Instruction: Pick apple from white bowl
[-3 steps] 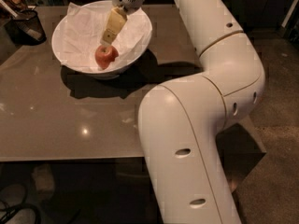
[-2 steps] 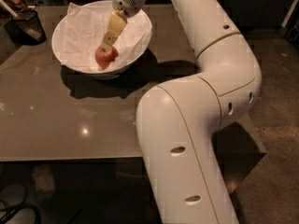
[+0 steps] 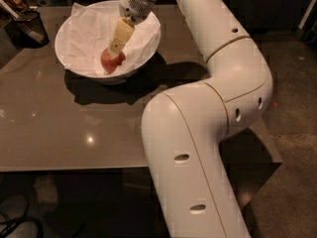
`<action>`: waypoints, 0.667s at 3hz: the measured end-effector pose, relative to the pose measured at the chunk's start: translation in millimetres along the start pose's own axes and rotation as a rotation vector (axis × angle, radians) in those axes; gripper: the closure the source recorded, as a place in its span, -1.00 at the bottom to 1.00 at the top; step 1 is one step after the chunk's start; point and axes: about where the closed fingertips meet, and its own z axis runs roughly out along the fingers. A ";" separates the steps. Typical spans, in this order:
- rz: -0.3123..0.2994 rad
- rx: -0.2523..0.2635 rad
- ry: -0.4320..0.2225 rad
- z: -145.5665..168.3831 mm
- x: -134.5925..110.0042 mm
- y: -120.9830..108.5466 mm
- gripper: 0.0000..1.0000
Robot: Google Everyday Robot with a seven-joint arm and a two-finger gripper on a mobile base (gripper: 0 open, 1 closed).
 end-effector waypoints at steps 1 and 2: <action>0.010 -0.011 0.008 5.0 3.4 -0.3 -0.50; 0.016 -0.023 0.019 10.8 6.7 -0.2 -0.52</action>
Offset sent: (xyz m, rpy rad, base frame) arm -0.0285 -0.0311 -0.0148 -0.1282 0.1559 0.0761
